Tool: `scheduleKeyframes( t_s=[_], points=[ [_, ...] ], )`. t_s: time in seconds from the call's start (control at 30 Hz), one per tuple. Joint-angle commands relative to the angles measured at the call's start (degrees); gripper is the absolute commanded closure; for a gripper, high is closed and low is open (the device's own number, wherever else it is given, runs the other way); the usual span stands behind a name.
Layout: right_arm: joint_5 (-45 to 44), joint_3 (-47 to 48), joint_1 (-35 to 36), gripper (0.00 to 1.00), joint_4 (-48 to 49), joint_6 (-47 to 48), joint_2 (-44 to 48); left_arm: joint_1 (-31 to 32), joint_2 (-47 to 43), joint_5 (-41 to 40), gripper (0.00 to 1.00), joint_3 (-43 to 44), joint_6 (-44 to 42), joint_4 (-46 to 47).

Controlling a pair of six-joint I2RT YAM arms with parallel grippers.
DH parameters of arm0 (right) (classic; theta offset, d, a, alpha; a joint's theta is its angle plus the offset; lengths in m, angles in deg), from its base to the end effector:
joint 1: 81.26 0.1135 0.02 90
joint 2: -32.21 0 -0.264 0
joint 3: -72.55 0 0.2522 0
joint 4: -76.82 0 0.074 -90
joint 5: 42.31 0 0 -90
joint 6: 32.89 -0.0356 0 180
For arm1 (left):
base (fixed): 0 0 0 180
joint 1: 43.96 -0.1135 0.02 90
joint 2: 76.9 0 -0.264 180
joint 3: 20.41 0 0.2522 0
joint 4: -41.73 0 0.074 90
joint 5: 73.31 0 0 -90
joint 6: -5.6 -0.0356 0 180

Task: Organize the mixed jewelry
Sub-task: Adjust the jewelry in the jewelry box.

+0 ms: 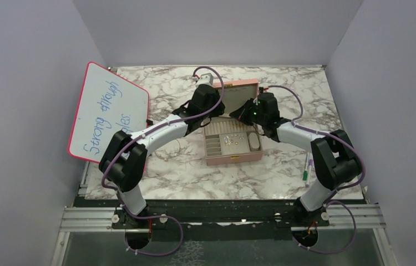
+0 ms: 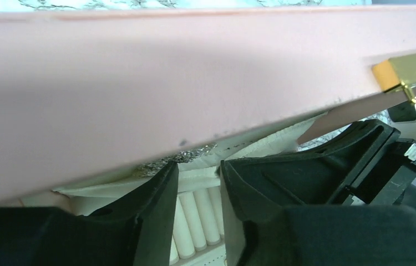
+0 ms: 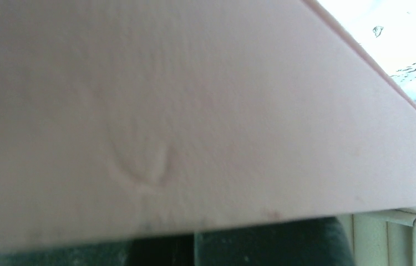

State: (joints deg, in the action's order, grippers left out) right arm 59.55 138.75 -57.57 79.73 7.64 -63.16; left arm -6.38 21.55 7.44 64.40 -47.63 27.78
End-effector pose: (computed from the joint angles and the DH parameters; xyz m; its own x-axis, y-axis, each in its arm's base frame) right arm 0.3290 0.1524 0.2053 -0.6904 0.5094 -0.5137 -0.0573 0.6694 0.7407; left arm 0.3210 -0.2398 0.2646 -0.5868 -0.2940 -0.7545 0.1720 0.8653 -0.4709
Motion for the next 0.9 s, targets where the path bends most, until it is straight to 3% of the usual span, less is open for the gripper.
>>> scheduleKeyframes(
  t_s=[0.0,0.23,0.37,0.43,0.63,0.73,0.87],
  points=[
    [1.6,2.8,-0.6,0.99,3.2,-1.2,2.5,-1.7,-2.7,-1.2,0.68,0.4,0.0,3.7],
    [1.5,2.8,-0.5,0.99,3.4,-1.4,2.4,-1.8,-2.0,-3.3,0.77,1.0,0.6,3.6],
    [1.3,2.9,-0.6,0.99,3.2,-1.5,2.3,-1.8,-1.8,-6.6,0.86,1.8,2.1,-0.2],
    [1.2,3.0,-0.6,0.99,3.0,-1.5,2.2,-1.8,-1.9,-8.7,0.86,1.9,2.7,-3.1],
    [3.0,2.9,-0.6,0.99,3.5,-1.2,2.3,-2.0,-3.6,-4.8,0.58,0.8,1.9,-5.6],
    [6.4,2.4,-0.8,0.99,6.0,0.4,2.3,-3.1,-5.5,1.3,0.52,-0.9,2.0,-3.6],
    [11.2,0.8,-1.7,0.99,10.7,0.3,1.6,-3.4,-7.8,2.5,0.50,-3.0,1.4,-0.1]
  ],
)
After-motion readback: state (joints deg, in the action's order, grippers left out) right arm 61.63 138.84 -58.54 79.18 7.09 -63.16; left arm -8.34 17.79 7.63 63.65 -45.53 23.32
